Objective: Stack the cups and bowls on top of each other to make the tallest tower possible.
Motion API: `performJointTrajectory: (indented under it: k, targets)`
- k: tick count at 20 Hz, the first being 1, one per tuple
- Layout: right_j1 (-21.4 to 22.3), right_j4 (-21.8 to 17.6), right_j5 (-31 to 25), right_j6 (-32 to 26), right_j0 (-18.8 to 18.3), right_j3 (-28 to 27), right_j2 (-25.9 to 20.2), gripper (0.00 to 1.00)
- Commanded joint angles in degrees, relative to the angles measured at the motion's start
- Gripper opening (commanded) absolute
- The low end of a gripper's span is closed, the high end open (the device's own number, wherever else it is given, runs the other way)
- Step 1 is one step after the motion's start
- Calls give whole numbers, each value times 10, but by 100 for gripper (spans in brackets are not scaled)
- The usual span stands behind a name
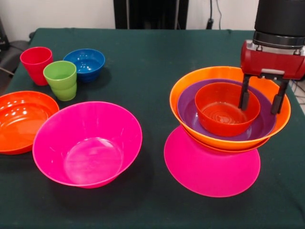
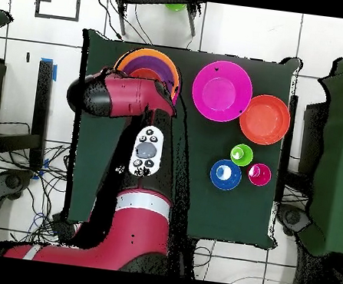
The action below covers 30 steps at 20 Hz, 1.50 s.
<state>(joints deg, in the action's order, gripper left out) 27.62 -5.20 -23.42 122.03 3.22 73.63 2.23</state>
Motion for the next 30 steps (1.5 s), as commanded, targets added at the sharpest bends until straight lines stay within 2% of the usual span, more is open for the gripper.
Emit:
performJointTrajectory:
  k: [1, 7, 10, 18, 21, 30]
  targets:
    - [28, 16, -18, 29, -10, 34, -65, 100]
    - [61, 31, -62, 13, -18, 46, -65, 100]
    - [68, 32, -55, 11, -24, 60, -67, 100]
    - [54, 14, -40, -15, -58, 52, -62, 100]
    - [43, 6, -40, -32, -78, 42, -68, 100]
    - [2, -11, -44, -50, -104, -1, -75, 100]
